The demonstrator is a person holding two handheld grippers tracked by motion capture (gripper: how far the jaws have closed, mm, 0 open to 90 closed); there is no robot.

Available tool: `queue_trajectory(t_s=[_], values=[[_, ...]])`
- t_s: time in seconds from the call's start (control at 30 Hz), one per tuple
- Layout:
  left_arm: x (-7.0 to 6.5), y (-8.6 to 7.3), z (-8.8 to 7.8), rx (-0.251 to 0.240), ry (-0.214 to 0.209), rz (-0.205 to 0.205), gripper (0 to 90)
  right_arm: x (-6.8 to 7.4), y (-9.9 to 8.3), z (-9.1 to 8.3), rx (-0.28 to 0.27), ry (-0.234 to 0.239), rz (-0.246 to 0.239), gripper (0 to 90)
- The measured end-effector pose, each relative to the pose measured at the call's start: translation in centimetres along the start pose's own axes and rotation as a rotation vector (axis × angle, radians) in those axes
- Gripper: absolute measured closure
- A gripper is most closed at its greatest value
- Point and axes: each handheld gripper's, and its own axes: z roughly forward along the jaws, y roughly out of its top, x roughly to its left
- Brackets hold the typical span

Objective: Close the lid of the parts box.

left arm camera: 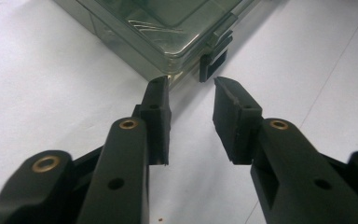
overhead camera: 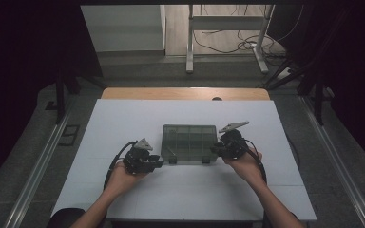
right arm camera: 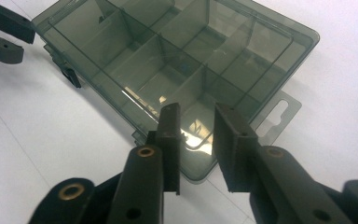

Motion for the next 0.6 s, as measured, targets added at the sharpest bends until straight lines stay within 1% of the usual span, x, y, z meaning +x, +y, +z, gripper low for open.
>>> queue_trajectory(t_s=[0.13, 0.27, 0.4, 0.5, 0.6], values=[[0.2, -0.1, -0.5, -0.004, 0.003, 0.003, 61.7, 0.0, -0.1, -0.3, -0.010, 0.007, -0.002, 65.0], [0.3, -0.2, -1.1, -0.006, 0.005, 0.003, 55.6, 0.0, -0.1, -0.5, -0.017, 0.015, 0.003, 58.2], [0.6, -0.3, -2.0, -0.013, 0.013, 0.007, 45.8, -0.1, -0.2, -0.9, -0.034, 0.029, 0.012, 50.2], [0.8, -0.6, -2.6, -0.024, 0.010, 0.007, 35.9, -0.1, -0.4, -1.4, -0.039, 0.042, 0.008, 43.5], [1.0, -1.1, -3.2, -0.034, 0.025, 0.013, 27.5, -0.1, -0.8, -1.8, -0.044, 0.052, -0.001, 38.2]])
